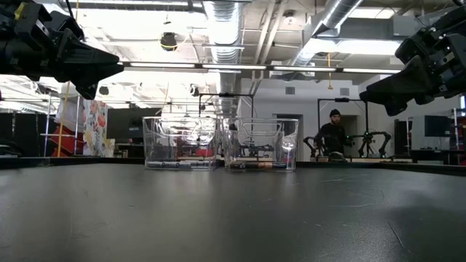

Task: Sort batteries
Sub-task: Return to Home Position

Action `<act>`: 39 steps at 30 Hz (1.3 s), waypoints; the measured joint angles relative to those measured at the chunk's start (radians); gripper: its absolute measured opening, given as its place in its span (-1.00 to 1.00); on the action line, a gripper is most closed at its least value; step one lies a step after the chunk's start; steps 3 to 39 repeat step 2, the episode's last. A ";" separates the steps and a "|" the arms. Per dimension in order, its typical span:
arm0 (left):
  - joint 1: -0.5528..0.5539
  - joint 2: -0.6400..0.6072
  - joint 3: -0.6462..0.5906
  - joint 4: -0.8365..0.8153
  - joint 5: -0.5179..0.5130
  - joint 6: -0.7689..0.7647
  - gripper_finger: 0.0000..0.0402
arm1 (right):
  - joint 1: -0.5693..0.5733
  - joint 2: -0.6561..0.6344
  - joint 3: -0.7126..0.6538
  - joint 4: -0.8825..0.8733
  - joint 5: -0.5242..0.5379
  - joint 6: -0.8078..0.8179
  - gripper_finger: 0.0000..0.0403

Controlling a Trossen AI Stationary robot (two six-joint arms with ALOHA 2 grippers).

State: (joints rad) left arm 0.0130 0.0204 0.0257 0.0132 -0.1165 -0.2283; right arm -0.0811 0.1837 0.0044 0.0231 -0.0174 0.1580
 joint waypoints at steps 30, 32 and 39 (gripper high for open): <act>0.000 0.000 0.000 0.000 0.000 0.000 -0.49 | 0.000 0.000 0.000 0.000 0.000 0.000 -0.34; 0.000 0.000 0.000 0.000 0.000 0.000 -0.49 | 0.000 0.000 0.000 0.000 0.000 0.000 -0.34; 0.000 0.000 0.000 0.000 0.000 0.000 -0.49 | 0.000 0.000 0.000 0.000 0.000 0.000 -0.34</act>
